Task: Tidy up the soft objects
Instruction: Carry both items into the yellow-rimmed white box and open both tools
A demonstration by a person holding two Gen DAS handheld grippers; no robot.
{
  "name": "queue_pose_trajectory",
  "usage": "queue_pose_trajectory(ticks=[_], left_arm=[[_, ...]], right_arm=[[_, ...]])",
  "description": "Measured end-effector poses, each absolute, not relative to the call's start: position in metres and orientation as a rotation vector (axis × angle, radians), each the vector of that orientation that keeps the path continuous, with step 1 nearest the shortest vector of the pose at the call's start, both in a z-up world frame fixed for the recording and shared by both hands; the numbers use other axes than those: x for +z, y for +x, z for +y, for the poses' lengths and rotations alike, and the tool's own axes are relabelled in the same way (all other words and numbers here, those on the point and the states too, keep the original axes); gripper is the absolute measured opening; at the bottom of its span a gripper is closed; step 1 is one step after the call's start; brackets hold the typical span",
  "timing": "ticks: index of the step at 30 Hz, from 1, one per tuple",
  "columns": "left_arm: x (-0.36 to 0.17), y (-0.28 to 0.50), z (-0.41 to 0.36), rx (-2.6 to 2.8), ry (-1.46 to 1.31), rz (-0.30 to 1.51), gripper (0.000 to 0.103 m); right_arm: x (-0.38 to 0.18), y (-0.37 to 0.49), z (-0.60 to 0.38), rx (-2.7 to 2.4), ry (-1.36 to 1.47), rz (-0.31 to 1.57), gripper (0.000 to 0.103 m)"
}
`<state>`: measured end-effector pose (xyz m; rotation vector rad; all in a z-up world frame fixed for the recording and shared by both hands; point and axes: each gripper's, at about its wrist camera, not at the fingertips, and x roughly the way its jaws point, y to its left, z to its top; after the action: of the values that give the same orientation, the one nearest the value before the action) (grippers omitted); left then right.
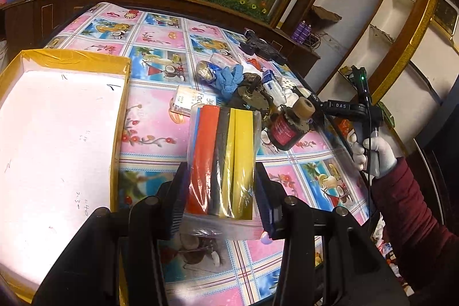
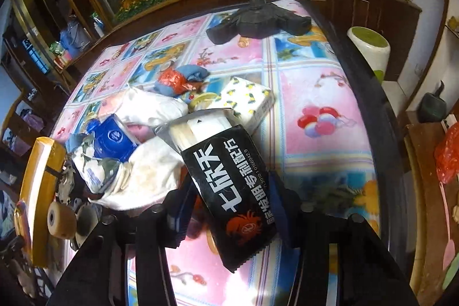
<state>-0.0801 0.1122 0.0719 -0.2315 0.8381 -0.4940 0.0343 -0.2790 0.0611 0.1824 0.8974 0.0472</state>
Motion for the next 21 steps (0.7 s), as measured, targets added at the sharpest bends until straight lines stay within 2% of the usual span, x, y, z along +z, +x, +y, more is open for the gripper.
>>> queue_pose_trajectory(ticks=[7, 12, 16, 21], left_arm=[[0.080, -0.095, 0.139, -0.472, -0.272, 0.807, 0.041], [0.094, -0.092, 0.184, -0.369, -0.293, 0.794, 0.041], [0.107, -0.074, 0.219, -0.267, -0.254, 0.811, 0.041], [0.107, -0.033, 0.254, -0.220, -0.302, 0.845, 0.041]], right_arm=[[0.109, -0.020, -0.266, 0.010, 0.213, 0.790, 0.045], [0.156, -0.056, -0.210, 0.108, 0.172, 0.736, 0.045], [0.174, -0.058, -0.134, 0.266, 0.157, 0.769, 0.046], [0.168, -0.024, -0.048, 0.476, 0.282, 0.885, 0.046]])
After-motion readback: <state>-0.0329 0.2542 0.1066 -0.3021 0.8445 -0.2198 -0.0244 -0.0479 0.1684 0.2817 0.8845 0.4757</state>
